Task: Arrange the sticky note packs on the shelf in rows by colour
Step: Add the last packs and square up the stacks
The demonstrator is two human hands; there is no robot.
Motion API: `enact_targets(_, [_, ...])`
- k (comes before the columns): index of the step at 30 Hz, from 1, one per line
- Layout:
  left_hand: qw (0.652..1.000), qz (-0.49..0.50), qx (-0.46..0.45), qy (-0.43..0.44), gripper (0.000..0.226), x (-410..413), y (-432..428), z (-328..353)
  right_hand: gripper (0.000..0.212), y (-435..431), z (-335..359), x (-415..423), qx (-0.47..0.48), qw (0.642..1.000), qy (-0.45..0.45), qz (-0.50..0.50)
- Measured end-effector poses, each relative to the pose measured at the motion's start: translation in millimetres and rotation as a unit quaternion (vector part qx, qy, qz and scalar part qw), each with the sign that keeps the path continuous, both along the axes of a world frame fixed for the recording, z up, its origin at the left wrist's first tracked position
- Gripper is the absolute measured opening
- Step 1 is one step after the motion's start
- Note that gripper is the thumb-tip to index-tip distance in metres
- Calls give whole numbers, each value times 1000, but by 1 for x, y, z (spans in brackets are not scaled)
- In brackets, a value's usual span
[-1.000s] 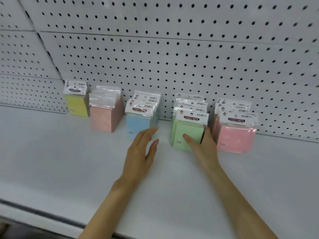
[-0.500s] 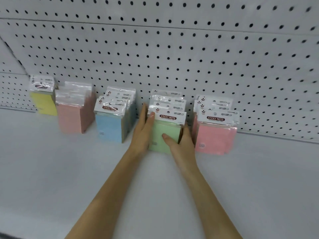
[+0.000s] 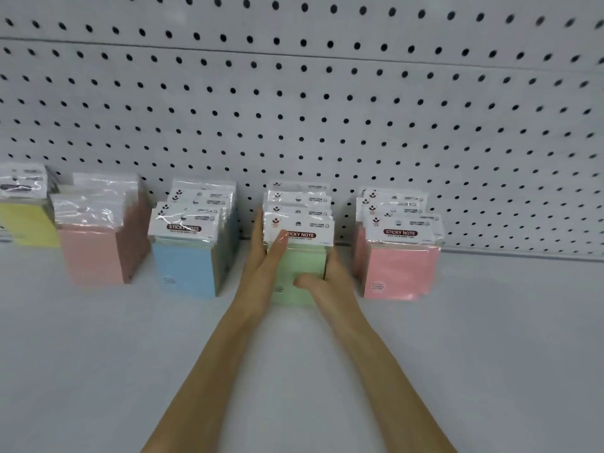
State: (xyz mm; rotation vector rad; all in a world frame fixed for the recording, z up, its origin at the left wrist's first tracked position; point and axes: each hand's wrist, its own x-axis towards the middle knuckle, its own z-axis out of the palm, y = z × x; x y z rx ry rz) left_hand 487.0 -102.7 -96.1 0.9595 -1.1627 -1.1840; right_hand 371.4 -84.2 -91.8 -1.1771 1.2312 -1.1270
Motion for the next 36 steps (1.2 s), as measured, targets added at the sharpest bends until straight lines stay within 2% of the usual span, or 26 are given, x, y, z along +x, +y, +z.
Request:
enact_targets(6, [1000,-12,-5,-16,62,0,-2,-3,68,2,6,-3,12,999,7,29])
enact_targets(12, [999,-28,15,-21,72,6,-5,-5,51,5,8,-7,16,1000,5,1])
enact_targets(16, [997,-15,5,-82,82,10,3,-11,54,9,7,-6,-7,1000,13,-19])
enact_targets(20, [996,-25,-12,-88,68,15,12,-15,50,11,6,-1,-27,999,26,-35])
enact_targets(23, [996,-41,-2,-85,67,20,11,-13,49,9,3,5,-26,998,23,-52])
enact_targets(26, [993,-38,-3,-109,65,22,11,-9,51,8,1,5,-24,999,19,-31])
enact_targets(31, [993,-35,-17,-108,43,24,12,-7,52,6,2,-3,-32,999,21,15])
enact_targets(34, [994,-22,-31,-99,43,21,13,-5,51,11,0,1,-58,997,40,-28])
enact_targets(36, [996,0,-33,-88,44,19,14,-5,51,18,0,6,-112,985,94,-89])
